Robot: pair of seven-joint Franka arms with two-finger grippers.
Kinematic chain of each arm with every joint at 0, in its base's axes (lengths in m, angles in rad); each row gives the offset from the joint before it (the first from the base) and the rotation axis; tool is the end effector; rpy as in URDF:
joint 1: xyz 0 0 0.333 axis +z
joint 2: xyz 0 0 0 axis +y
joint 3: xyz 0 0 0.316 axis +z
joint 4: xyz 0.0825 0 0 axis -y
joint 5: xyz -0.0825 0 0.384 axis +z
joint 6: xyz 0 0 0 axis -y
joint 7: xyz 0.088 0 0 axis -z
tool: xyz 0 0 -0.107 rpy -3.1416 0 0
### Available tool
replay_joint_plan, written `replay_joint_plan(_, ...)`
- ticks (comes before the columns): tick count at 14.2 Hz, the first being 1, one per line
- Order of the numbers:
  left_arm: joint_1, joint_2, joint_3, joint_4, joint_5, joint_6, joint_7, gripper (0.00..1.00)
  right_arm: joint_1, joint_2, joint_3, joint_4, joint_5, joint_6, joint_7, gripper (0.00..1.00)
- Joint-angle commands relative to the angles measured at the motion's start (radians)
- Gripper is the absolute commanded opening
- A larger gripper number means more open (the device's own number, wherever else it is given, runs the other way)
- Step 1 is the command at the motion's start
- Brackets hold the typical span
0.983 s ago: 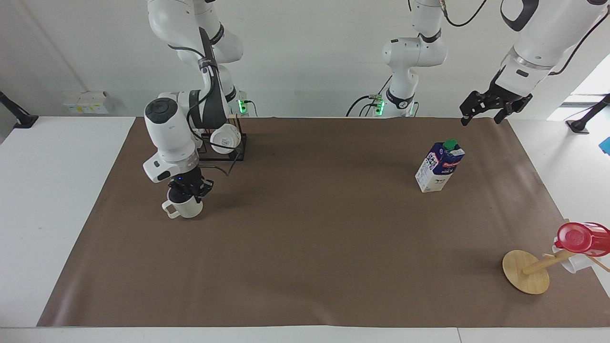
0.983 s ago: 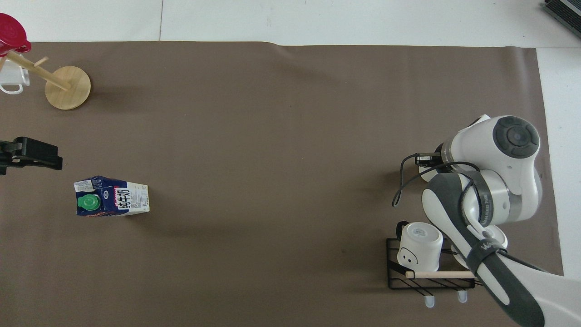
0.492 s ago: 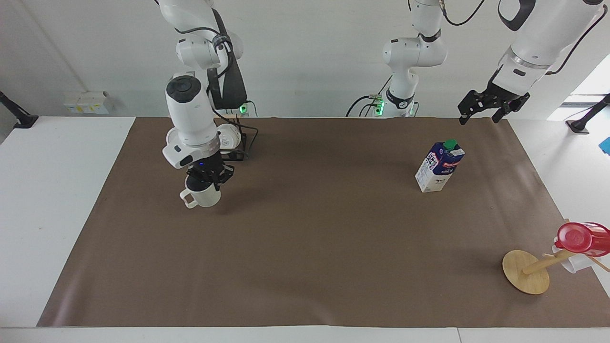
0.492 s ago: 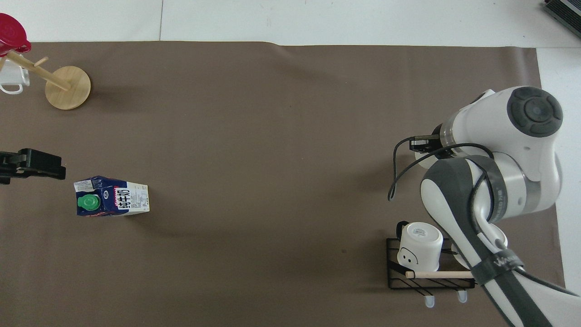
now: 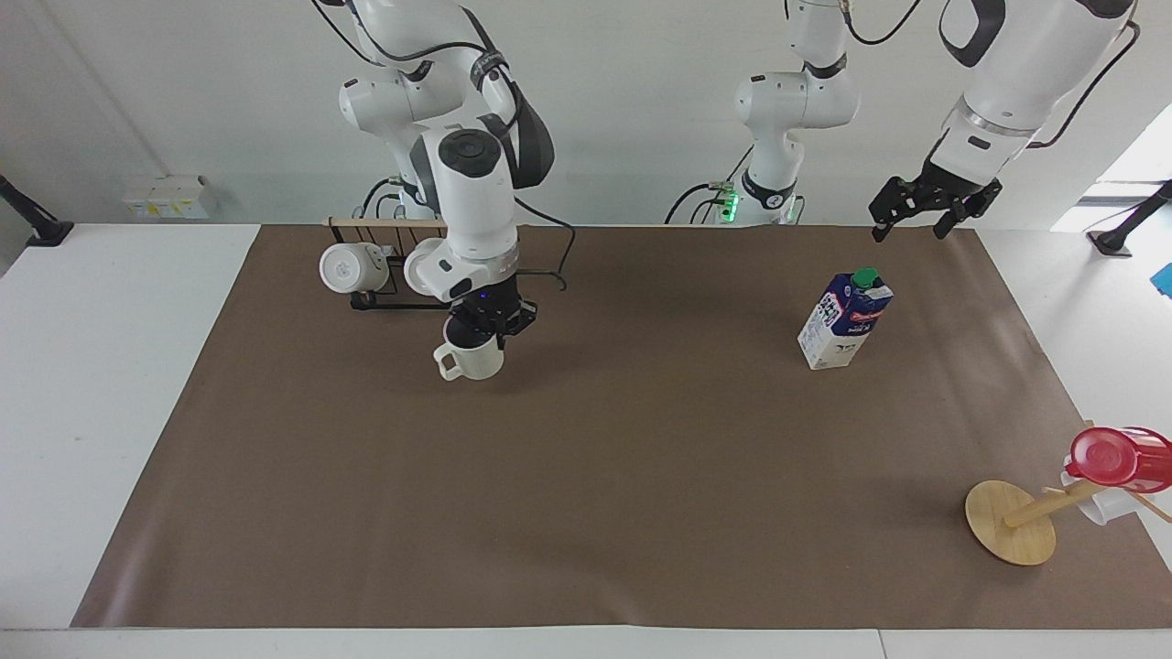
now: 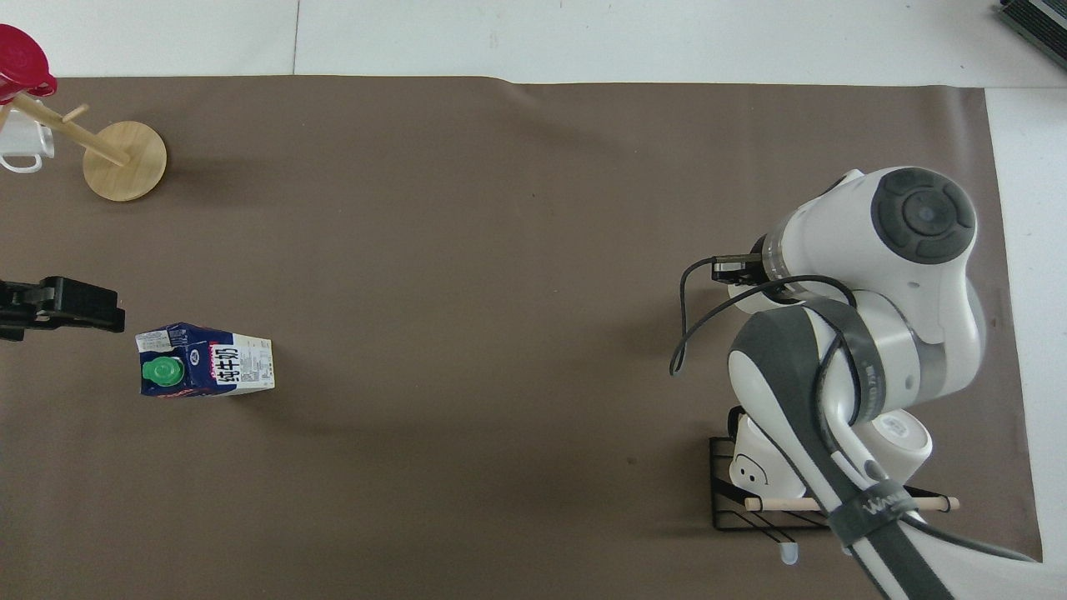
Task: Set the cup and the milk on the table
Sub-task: 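Lift the white mug with the right gripper while the left gripper reaches the carton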
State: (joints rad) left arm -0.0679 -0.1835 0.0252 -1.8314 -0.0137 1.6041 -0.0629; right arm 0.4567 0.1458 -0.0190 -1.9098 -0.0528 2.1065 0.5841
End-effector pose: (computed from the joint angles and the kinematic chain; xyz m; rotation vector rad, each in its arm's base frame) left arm 0.4954 -0.0216 0.6007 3.1247 0.0319 -0.0700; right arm 0.5435 0.2520 0.4254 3.1164 -0.1877 0.1066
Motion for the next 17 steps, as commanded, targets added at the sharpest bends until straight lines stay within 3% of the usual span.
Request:
replay_joint_plan(1,-0.007,-0.039,0.010,-0.061,0.000,0.048,0.009,1.00,0.057,0.034,-0.002,0.023,0.001,0.012,0.101,0.00)
replay_joint_plan(6,-0.018,-0.076,0.010,-0.170,0.001,0.187,0.012,1.00,0.140,0.086,-0.002,0.029,0.001,0.061,0.199,0.00)
replay_joint_plan(13,-0.021,-0.068,0.001,-0.253,0.001,0.273,0.012,1.00,0.207,0.191,-0.002,0.084,-0.044,0.122,0.341,0.00)
replay_joint_plan(17,-0.021,-0.070,0.001,-0.284,0.001,0.290,0.012,1.00,0.211,0.202,-0.002,0.083,-0.062,0.141,0.344,0.00)
